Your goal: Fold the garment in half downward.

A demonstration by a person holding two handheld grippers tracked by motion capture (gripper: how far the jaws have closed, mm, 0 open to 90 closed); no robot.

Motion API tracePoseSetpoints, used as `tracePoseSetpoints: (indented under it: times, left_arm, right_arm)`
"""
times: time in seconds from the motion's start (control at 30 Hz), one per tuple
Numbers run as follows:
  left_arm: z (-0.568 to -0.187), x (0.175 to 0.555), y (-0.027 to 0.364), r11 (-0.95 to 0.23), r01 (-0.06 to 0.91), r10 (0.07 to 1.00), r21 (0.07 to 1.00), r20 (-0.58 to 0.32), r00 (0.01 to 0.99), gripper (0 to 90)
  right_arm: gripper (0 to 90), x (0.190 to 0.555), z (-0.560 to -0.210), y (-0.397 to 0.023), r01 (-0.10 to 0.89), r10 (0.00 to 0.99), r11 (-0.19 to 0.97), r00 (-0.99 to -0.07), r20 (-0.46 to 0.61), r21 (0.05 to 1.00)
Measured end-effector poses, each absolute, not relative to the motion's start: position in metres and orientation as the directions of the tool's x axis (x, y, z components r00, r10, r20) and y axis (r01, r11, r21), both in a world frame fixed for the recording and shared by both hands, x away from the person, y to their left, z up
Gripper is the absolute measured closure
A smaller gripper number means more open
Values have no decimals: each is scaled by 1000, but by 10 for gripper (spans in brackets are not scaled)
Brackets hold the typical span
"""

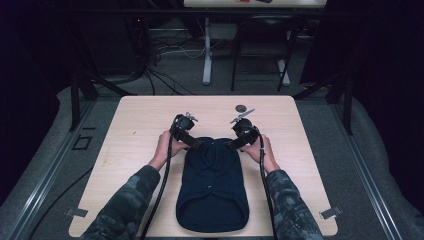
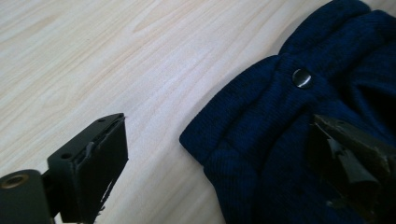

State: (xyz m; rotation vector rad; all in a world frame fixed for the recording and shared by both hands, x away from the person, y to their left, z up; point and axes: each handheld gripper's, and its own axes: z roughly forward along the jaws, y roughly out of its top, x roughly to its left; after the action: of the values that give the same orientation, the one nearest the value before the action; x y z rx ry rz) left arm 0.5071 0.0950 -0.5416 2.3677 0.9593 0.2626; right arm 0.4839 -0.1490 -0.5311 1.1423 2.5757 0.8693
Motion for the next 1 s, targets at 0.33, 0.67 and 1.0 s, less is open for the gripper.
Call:
tracePoseSetpoints:
  times: [0.33,0.67,1.0]
  left_arm:
    - [-556,521,89,-595,601,691,534,-41,722,167]
    - [-561,523,88,-618,594,658,515,-75,749,294]
    - [-558,518,84,-636,579,624,510,-101,775,503]
  right_arm:
    - [390,504,-551,-140,639,728,547,-682,70,541]
    - [484,508,-560,-142,666,716,534,-684,140,521]
    - [685,506,-559,-140,669,697,542,-696,173,509]
